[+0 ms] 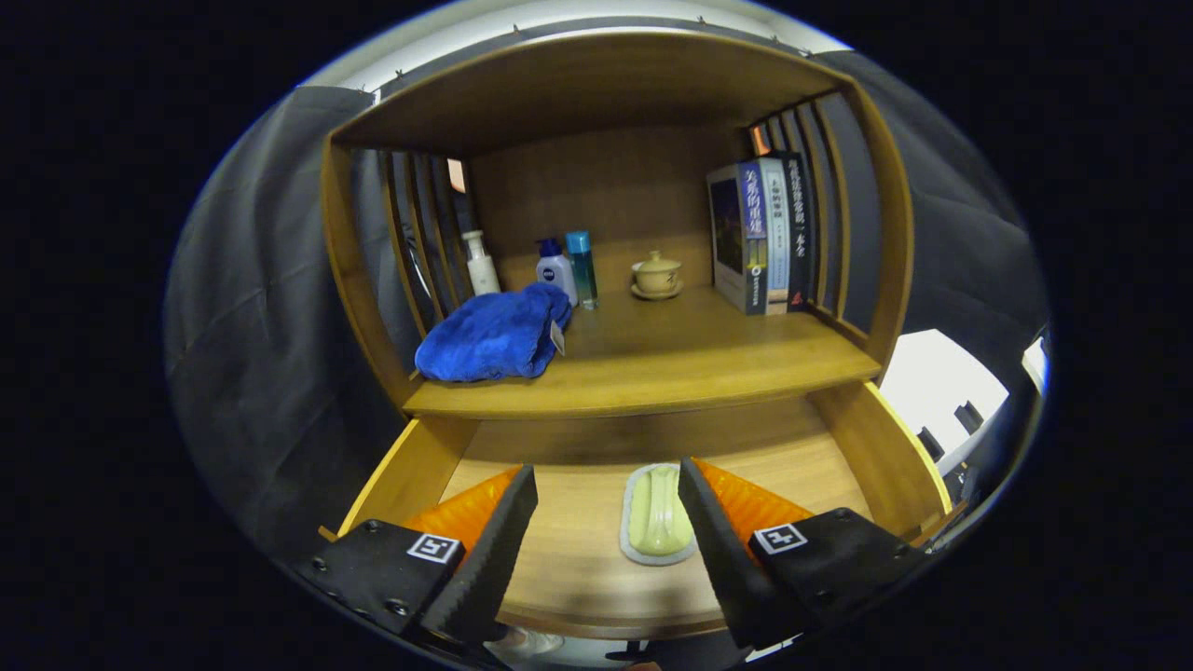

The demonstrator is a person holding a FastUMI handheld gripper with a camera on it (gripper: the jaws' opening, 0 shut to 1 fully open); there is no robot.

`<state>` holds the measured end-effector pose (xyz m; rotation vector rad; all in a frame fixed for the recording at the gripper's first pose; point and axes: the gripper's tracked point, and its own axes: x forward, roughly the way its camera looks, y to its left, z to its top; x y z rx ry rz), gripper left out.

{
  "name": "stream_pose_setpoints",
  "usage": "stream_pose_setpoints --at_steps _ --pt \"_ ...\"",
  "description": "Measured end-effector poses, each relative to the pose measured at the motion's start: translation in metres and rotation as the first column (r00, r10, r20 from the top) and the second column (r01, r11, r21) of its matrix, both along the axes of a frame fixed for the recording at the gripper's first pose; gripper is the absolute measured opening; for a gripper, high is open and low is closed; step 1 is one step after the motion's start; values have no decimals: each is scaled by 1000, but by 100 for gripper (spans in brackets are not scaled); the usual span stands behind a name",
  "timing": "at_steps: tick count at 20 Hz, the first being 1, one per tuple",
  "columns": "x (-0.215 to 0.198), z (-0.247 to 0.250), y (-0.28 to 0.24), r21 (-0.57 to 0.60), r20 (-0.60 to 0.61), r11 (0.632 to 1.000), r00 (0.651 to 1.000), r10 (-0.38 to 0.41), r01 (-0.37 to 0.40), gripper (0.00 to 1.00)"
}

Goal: Pull open the drawer, take out the items inside it, and place them on the countertop above the cabinet.

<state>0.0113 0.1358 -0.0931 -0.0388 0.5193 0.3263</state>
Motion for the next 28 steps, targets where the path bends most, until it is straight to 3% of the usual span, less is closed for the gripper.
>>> stream_pose_setpoints --at_steps 8,16,20,22,26,28 --pt "36 -56 0 -143 -223 990 975 -11 -22 99" --pt "41 -93 -11 -192 -399 981 915 -61 -18 99" --pt "43 -98 -13 -195 -447 981 892 -74 -16 81" --pt "45 -97 -18 -219 -451 976 888 -91 -11 77" --pt "45 -95 -25 -217 -453 976 884 -116 17 19" --pt "47 -95 -27 -204 -450 978 885 -123 32 13"
